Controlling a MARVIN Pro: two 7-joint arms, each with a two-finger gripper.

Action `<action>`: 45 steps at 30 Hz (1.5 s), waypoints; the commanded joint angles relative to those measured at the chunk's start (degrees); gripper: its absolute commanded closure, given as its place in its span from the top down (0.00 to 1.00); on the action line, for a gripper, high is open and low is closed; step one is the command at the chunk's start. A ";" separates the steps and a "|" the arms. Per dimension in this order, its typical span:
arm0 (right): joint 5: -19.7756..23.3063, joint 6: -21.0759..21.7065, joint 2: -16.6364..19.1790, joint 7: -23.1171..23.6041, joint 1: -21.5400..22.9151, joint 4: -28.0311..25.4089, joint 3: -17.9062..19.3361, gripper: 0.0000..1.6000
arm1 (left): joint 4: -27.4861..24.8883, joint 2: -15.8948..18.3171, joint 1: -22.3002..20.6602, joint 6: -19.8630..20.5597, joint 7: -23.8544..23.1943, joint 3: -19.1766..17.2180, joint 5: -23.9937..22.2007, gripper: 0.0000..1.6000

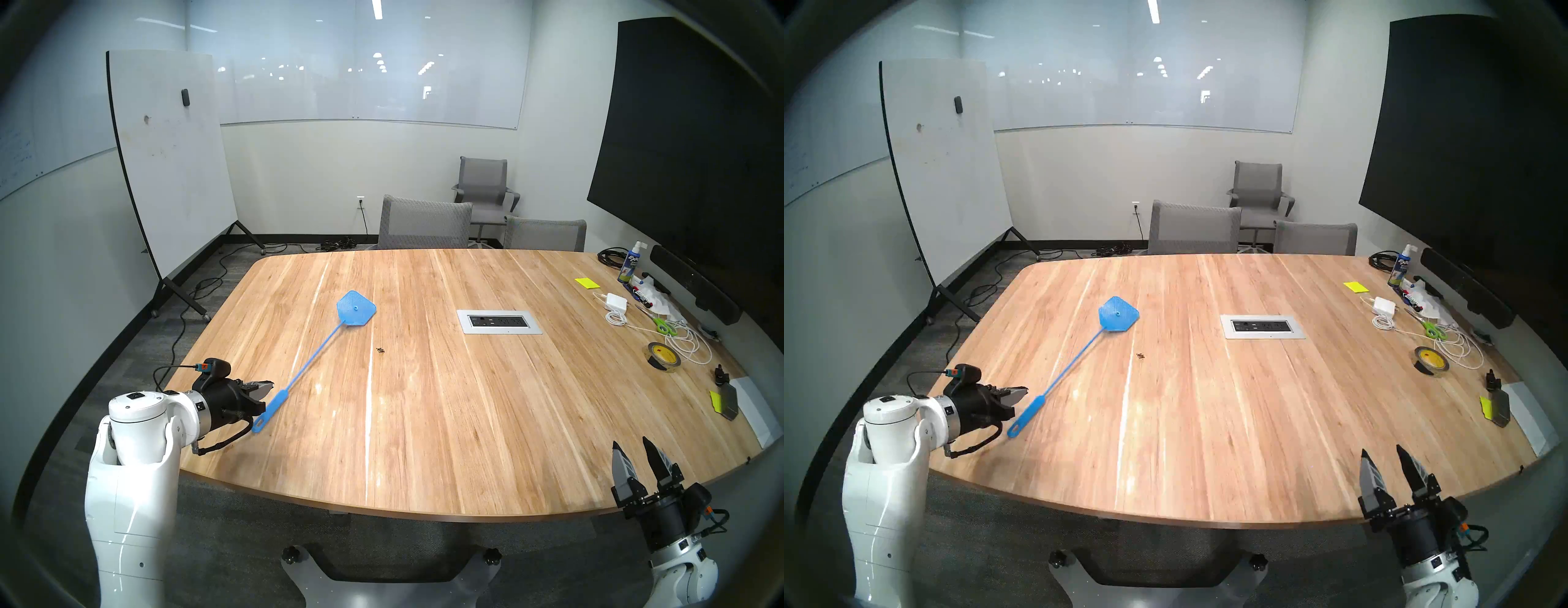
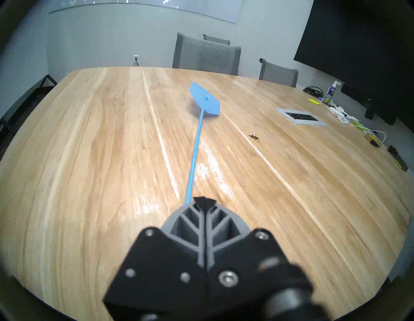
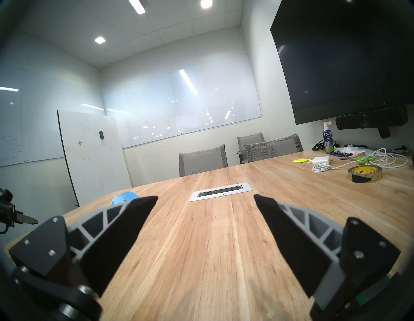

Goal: Swat a bug on table

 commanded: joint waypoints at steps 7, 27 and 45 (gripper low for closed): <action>0.36 -0.05 0.10 -0.07 -0.06 -0.89 -0.07 1.00 | -1.85 -1.11 1.23 -0.26 0.61 0.39 0.28 0.00; 0.36 -0.05 0.10 -0.07 -0.06 -0.89 -0.07 1.00 | 3.74 0.21 0.31 1.03 2.90 -1.54 1.33 1.00; 0.36 -0.05 0.09 -0.06 -0.05 -0.88 -0.07 1.00 | 3.21 1.90 4.12 -4.85 1.17 1.75 4.75 1.00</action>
